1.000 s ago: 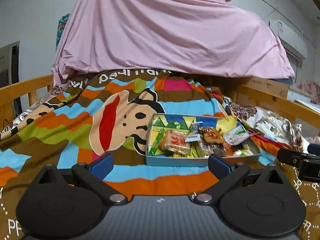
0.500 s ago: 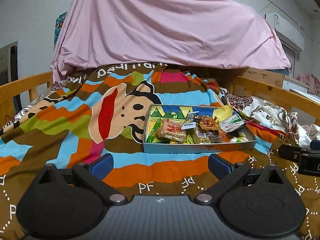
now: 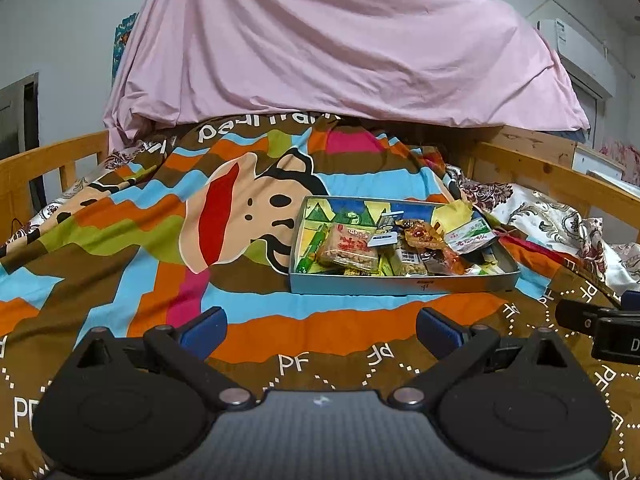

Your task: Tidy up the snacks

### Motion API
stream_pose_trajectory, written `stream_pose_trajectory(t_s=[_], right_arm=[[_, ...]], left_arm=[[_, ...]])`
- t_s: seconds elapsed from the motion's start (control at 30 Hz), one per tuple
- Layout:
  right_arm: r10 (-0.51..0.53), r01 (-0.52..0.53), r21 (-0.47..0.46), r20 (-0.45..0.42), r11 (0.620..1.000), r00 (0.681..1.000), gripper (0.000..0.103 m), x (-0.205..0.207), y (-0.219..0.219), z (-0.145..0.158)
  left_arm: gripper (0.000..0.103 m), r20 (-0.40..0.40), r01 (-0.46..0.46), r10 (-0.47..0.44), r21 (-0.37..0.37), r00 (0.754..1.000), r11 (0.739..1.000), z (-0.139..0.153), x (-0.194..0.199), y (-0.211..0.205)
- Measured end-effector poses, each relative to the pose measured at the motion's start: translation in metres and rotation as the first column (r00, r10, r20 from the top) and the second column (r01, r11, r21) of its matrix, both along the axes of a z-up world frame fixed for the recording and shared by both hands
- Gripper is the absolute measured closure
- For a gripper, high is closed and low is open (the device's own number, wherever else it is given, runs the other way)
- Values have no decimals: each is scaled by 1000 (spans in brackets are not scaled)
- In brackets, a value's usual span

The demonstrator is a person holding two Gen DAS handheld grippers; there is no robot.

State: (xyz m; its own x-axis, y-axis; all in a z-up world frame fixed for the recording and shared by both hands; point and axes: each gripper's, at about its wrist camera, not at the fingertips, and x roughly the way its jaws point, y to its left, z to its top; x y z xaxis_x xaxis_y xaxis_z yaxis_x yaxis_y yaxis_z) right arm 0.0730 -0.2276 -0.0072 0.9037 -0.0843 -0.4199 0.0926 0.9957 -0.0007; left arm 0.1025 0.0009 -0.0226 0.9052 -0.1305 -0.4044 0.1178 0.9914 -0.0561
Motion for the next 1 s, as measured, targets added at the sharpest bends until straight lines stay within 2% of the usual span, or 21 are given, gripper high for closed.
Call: stream_pose_trajectory(t_s=[1.0], right_arm=[[11, -11, -14, -20, 1000, 1000, 1, 3, 2, -4]], left_arm=[[0, -30, 4, -4, 10, 1000, 1000, -4, 2, -2]])
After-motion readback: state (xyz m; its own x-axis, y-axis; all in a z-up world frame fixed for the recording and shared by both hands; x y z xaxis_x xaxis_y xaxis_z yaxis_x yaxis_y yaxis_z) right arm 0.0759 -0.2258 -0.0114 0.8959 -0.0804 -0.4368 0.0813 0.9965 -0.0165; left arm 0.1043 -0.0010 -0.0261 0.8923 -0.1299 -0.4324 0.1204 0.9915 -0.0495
